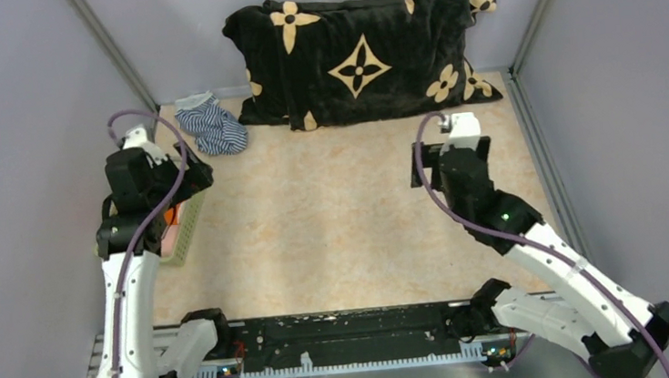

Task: Roll the towels
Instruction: Reset both arms

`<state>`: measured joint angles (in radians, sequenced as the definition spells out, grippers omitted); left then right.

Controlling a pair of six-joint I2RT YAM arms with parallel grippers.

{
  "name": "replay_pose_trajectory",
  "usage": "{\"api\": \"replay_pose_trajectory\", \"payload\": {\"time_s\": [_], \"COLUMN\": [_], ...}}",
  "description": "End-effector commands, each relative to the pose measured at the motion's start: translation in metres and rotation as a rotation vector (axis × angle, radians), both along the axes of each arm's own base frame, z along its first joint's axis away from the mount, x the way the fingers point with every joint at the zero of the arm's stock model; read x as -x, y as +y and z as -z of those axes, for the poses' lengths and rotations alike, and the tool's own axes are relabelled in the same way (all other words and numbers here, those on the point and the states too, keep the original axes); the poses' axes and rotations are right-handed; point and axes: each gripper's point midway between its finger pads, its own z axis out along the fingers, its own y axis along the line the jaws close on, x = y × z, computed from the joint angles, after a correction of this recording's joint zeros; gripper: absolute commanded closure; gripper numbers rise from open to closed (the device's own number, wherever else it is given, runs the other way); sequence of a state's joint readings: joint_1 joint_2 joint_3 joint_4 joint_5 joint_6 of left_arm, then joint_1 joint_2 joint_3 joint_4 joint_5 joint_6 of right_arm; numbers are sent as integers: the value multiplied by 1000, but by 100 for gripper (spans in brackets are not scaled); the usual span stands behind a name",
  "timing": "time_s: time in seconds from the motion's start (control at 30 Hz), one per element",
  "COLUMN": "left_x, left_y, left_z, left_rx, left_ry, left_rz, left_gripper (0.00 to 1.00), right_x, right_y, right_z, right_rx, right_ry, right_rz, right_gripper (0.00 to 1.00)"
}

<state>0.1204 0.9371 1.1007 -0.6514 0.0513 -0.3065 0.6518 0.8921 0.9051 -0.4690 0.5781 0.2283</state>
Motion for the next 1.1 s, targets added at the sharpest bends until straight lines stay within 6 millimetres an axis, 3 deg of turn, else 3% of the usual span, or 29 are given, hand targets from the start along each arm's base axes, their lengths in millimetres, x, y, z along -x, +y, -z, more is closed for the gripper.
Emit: {"api": "replay_pose_trajectory", "payload": {"time_s": [0.0,0.1,0.23,0.4,0.7,1.07], "left_x": [21,36,54,64,57,48], "left_y": [5,5,10,4,-7,-9], "left_z": [-31,-41,-47,-20,7,3], "left_rx": [-212,-191,-137,-88,-36,-61], "left_ry": [-77,-142,-302,-339,-274,-276], "left_rz": [-17,-39,-114,-104,-63,-38], "left_gripper": [0,0,0,0,0,0], "right_x": [11,21,29,33,36,33], "right_y": [-52,-63,-74,-78,-75,-69], "right_z": [-59,-72,-76,-69,-58,-52], "right_rx": [-84,-107,-105,-117,-165,-164], "right_ry": [-232,-305,-340,-338,-341,-335], "right_rz": [227,233,260,274,256,236], "right_gripper": [1,1,1,1,1,1]}}
